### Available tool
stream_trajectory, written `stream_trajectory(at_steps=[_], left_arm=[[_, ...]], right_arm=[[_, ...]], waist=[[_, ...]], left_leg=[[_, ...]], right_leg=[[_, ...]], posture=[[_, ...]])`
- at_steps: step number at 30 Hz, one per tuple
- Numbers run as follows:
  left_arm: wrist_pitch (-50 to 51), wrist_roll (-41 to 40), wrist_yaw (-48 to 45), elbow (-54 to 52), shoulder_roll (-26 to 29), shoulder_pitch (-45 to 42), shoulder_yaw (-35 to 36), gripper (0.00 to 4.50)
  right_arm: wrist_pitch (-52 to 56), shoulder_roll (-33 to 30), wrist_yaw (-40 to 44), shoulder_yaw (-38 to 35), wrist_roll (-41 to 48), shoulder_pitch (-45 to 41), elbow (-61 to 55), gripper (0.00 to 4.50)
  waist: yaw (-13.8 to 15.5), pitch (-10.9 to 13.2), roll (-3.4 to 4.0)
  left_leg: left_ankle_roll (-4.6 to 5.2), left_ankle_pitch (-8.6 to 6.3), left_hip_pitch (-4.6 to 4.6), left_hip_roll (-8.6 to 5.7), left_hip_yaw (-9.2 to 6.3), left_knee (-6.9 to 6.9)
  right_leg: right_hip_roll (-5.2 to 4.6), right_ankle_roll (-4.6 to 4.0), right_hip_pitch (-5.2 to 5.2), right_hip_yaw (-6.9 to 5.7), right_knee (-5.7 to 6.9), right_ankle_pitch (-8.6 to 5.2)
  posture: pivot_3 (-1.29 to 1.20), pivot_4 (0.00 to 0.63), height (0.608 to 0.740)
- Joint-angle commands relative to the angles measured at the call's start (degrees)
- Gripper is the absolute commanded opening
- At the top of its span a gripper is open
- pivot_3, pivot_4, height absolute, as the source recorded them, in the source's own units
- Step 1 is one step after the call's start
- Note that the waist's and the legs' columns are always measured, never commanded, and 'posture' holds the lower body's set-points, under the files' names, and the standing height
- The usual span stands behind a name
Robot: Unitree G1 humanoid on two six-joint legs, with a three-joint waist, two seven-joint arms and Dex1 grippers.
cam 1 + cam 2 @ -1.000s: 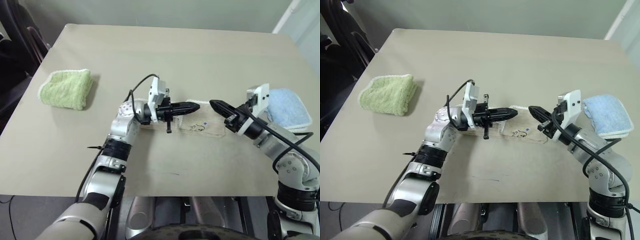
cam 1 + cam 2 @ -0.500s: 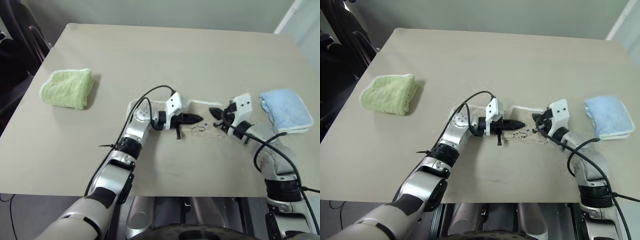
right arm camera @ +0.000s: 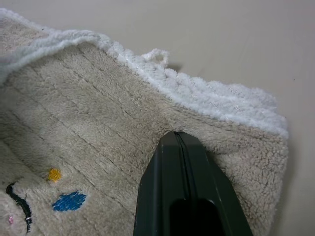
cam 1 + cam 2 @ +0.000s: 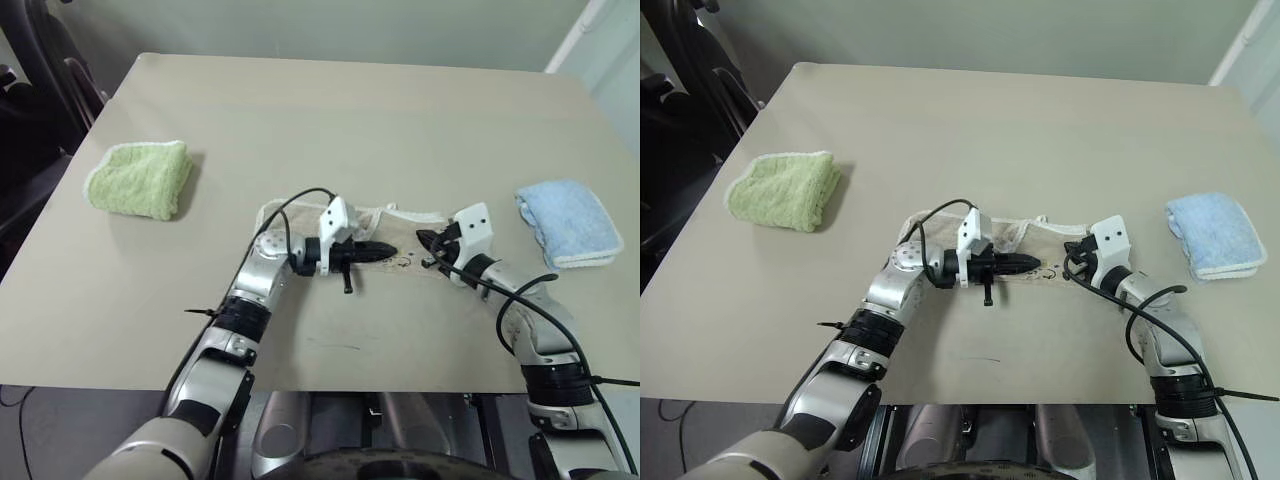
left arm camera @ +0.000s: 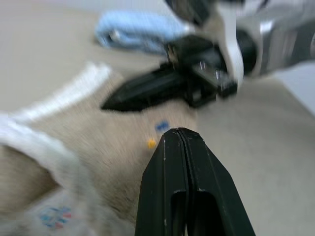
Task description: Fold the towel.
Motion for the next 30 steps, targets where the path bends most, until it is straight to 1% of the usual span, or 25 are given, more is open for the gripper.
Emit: stream_trajectory(at_steps=[1,3,4,5,7,9,11,12,13,14,17,19,21,24,26,27,29,30], left_arm=[[9.3,-8.8,-0.7,-7.9,1.6,-2.1,5.1,0.39],[20.7,-18.0,0.4,-13.4,3.0,-2.6,9.9,0.84],[24.8,-21.3,0.6,-15.8,4.4,-2.6,11.7,1.26],[27.3,-23.2,0.9,-17.3,5.8,-2.6,13.1,1.54],[29.4,-24.3,1.6,-18.8,9.3,-2.2,15.0,2.21],[31.4,-25.8,1.0,-20.2,13.3,-1.5,16.9,2.91],[33.5,-27.8,3.2,-21.7,16.0,-0.8,19.9,3.66],[34.6,-28.5,4.4,-22.5,17.4,-0.1,21.3,3.9],[35.5,-29.3,5.4,-23.1,18.6,0.6,22.7,4.25],[37.0,-30.3,7.1,-23.8,19.8,1.6,24.4,4.45],[41.2,-32.6,11.4,-27.4,24.4,7.8,29.6,4.45],[44.0,-34.6,13.4,-29.2,26.1,10.7,31.8,4.45],[47.1,-36.8,15.0,-31.9,28.2,15.2,34.7,4.5],[52.2,-39.5,19.4,-32.8,30.0,19.4,38.1,4.5],[54.8,-39.1,23.1,-33.8,31.0,22.6,38.6,4.5],[55.6,-39.4,24.7,-34.0,30.8,23.3,38.9,4.5],[56.7,-40.3,26.8,-33.8,30.5,23.7,39.6,4.5],[57.6,-40.4,28.9,-33.8,30.3,23.6,40.0,4.5]], right_arm=[[2.9,-1.0,3.6,-4.8,7.5,-1.2,-7.3,0.0],[5.9,-2.0,5.7,-7.0,12.7,-1.3,-11.7,0.0],[6.9,-2.7,6.6,-7.9,15.2,-1.5,-13.9,0.0],[7.9,-3.2,7.2,-8.7,17.4,-1.8,-15.6,0.0],[10.9,-4.1,7.3,-10.5,22.2,-3.2,-18.2,0.0],[13.2,-5.4,7.1,-11.1,25.1,-4.8,-19.7,0.0],[14.2,-6.9,7.5,-10.0,25.6,-6.2,-20.4,0.0],[14.6,-7.4,7.7,-9.2,26.0,-6.9,-20.8,0.0],[14.9,-7.7,7.7,-8.5,26.3,-7.6,-20.9,0.0],[15.1,-7.9,7.8,-7.8,26.4,-8.4,-21.0,0.0],[14.9,-8.4,9.1,-4.5,25.6,-10.8,-20.5,0.0],[14.3,-8.9,10.1,-2.3,24.5,-11.5,-20.0,0.0],[13.0,-9.5,11.6,0.4,22.6,-11.4,-19.3,0.37],[11.0,-10.7,14.0,4.2,19.1,-11.2,-17.6,1.18],[9.3,-11.6,16.1,6.9,16.3,-11.2,-16.0,1.9],[8.5,-11.7,16.6,7.7,15.4,-11.4,-15.3,2.2],[7.4,-11.6,17.3,8.8,14.0,-11.8,-14.3,2.98],[6.9,-10.8,16.4,8.8,13.0,-12.1,-13.3,3.27]], waist=[[0.0,0.0,0.04],[-0.1,0.0,0.04],[0.0,0.0,0.03],[-0.1,0.0,0.03],[-0.2,0.0,0.03],[-0.3,0.0,0.03],[-0.3,0.0,0.01],[-0.3,0.0,0.0],[-0.3,0.1,-0.01],[-0.3,0.1,0.0],[-0.5,0.1,-0.01],[-0.6,0.1,-0.03],[-0.5,0.0,-0.1],[-0.3,0.0,-0.14],[-0.3,0.0,-0.15],[-0.3,0.0,-0.15],[-0.3,0.0,-0.18],[-0.2,0.0,-0.21]], left_leg=[[0.0,0.0,-0.01,0.0,0.01,-0.01],[-0.02,0.02,-0.16,0.0,0.04,-0.03],[-0.03,0.02,-0.23,0.0,0.09,-0.04],[-0.05,0.03,-0.25,0.0,0.07,-0.06],[-0.07,0.02,-0.19,0.0,0.11,-0.09],[-0.12,0.0,-0.07,0.0,0.13,-0.15],[-0.12,0.0,0.01,0.0,0.11,-0.22],[-0.13,0.01,0.03,0.0,0.11,-0.28],[-0.15,0.02,0.04,0.0,0.09,-0.32],[-0.18,0.04,0.05,0.0,0.08,-0.37],[-0.28,0.11,0.11,-0.01,0.11,-0.72],[-0.36,0.17,0.14,0.0,0.14,-1.01],[-0.52,0.25,0.13,0.01,0.14,-1.21],[-0.7,0.35,0.12,0.05,0.11,-1.54],[-0.8,0.41,0.15,0.07,0.13,-1.73],[-0.84,0.43,0.17,0.08,0.13,-1.79],[-0.91,0.47,0.21,0.1,0.12,-1.87],[-0.95,0.5,0.2,0.13,0.09,-1.88]], right_leg=[[0.0,-0.01,-0.02,0.0,0.0,0.0],[0.0,-0.04,-0.16,0.0,0.0,0.01],[0.01,-0.11,-0.24,0.0,0.0,0.03],[0.01,-0.16,-0.25,0.0,-0.01,0.05],[0.02,-0.25,-0.22,0.02,0.0,0.0],[0.02,-0.27,-0.16,0.04,0.0,-0.06],[0.02,-0.28,-0.13,0.04,0.0,-0.11],[0.02,-0.29,-0.13,0.04,0.0,-0.12],[0.02,-0.3,-0.14,0.04,0.0,-0.14],[0.02,-0.33,-0.16,0.03,0.0,-0.15],[0.02,-0.46,-0.26,0.05,0.0,-0.19],[0.02,-0.62,-0.38,0.06,0.0,-0.27],[0.02,-0.87,-0.53,0.03,0.05,-0.32],[0.02,-1.25,-0.67,-0.04,0.08,-0.37],[0.02,-1.36,-0.73,-0.03,0.08,-0.4],[0.02,-1.4,-0.74,-0.04,0.07,-0.39],[0.02,-1.47,-0.77,-0.05,0.08,-0.38],[0.04,-1.53,-0.78,-0.09,0.09,-0.35]], posture=[[0.0,0.15,0.697],[0.0,0.15,0.697],[0.0,0.15,0.697],[0.0,0.15,0.697],[0.0,0.15,0.697],[0.0,0.15,0.697],[0.0,0.15,0.697],[0.0,0.15,0.697],[0.0,0.15,0.697],[0.0,0.15,0.697],[0.0,0.15,0.697],[0.0,0.15,0.697],[0.0,0.15,0.697],[0.0,0.15,0.697],[0.0,0.15,0.697],[0.0,0.15,0.697],[0.0,0.15,0.697],[0.0,0.15,0.697]])
